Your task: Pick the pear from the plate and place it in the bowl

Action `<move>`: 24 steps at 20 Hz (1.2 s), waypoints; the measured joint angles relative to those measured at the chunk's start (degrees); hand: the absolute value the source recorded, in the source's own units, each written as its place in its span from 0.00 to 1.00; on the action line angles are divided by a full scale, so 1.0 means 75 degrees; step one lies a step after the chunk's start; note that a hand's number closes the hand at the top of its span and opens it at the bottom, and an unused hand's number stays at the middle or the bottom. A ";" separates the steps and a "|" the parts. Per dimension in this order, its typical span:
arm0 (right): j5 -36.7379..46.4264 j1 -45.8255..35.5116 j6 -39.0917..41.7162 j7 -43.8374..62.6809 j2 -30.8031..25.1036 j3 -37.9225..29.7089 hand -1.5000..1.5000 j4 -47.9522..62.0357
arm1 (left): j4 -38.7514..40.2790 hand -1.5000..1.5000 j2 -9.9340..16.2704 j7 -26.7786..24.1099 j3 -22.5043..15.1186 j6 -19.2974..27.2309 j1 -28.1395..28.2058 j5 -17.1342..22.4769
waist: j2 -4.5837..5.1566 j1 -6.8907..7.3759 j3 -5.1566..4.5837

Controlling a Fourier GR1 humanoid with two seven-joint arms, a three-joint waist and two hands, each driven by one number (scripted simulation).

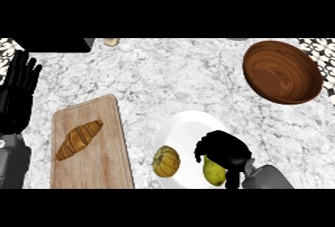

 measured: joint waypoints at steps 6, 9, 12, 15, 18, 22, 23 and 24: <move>0.0099 -0.0033 -0.0610 -0.0719 -0.0184 -0.0376 1.00 0.0242 | 0.0097 0.50 -0.0066 -0.0029 -0.0006 0.0086 -0.0114 -0.0134 | -0.0007 -0.0006 -0.0012; -0.0338 -0.0455 -0.0683 -0.1404 -0.1376 -0.1621 1.00 0.0901 | 0.0069 0.50 -0.0057 -0.0060 0.0033 0.0086 -0.0164 -0.0097 | 0.0100 0.0031 0.0026; -0.0560 -0.0747 -0.0675 -0.1713 -0.2369 -0.2556 1.00 0.1539 | 0.0036 0.50 -0.0032 -0.0081 0.0068 0.0077 -0.0199 -0.0069 | 0.0252 0.0048 0.0066; -0.0812 -0.1074 -0.0670 -0.2100 -0.3225 -0.3344 1.00 0.2197 | -0.0008 0.50 -0.0061 -0.0097 0.0033 0.0050 -0.0217 -0.0048 | 0.0354 0.0157 0.0099; -0.1097 -0.1374 -0.0720 -0.2589 -0.3961 -0.4026 1.00 0.2870 | -0.0042 0.50 -0.0097 -0.0129 0.0005 0.0019 -0.0239 -0.0017 | 0.0413 0.0268 0.0125; -0.1476 -0.1818 -0.0912 -0.3169 -0.4704 -0.4842 1.00 0.3715 | -0.0070 0.50 -0.0157 -0.0148 -0.0077 -0.0010 -0.0315 -0.0008 | 0.0465 0.0400 0.0154; -0.1573 -0.1925 -0.0941 -0.3321 -0.4871 -0.5022 1.00 0.3924 | -0.0076 0.50 -0.0161 -0.0143 -0.0093 -0.0018 -0.0340 -0.0007 | 0.0471 0.0433 0.0158; -0.1676 -0.2032 -0.0962 -0.3475 -0.5025 -0.5193 1.00 0.4128 | -0.0076 0.50 -0.0175 -0.0150 -0.0115 -0.0035 -0.0349 -0.0003 | 0.0477 0.0469 0.0160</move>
